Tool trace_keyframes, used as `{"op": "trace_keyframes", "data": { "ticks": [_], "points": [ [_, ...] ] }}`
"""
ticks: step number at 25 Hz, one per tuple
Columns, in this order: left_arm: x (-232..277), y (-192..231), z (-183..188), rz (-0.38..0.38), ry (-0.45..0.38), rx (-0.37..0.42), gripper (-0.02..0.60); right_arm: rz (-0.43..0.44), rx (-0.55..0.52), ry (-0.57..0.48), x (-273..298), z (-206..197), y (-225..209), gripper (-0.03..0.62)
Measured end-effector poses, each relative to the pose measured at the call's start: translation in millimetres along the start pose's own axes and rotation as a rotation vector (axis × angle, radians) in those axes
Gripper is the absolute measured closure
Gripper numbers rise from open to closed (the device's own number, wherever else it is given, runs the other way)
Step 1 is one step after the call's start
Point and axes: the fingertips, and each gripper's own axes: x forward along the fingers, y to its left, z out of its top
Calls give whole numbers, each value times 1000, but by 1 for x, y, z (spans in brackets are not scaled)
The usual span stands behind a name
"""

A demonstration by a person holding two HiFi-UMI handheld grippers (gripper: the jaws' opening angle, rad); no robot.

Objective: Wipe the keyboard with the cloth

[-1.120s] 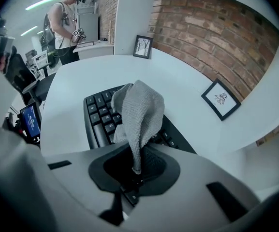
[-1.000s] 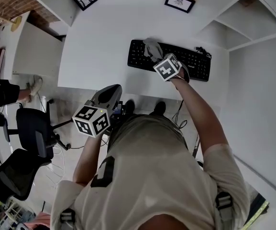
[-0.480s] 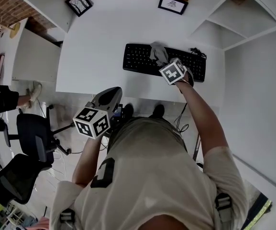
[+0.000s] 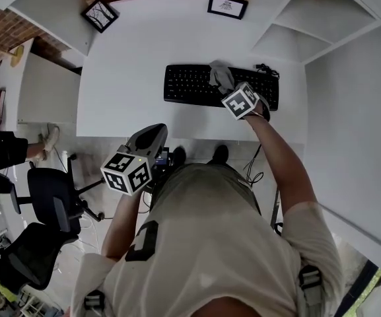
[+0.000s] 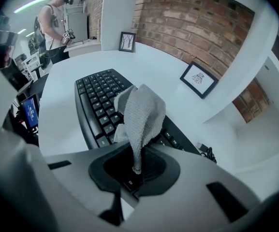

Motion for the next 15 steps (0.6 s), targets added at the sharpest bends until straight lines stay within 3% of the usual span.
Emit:
{"op": "trace_keyframes", "data": {
  "ticks": [15],
  "points": [
    [22, -18, 6, -67, 31, 42, 577, -62, 146, 78, -22, -75, -47, 579]
  ]
}}
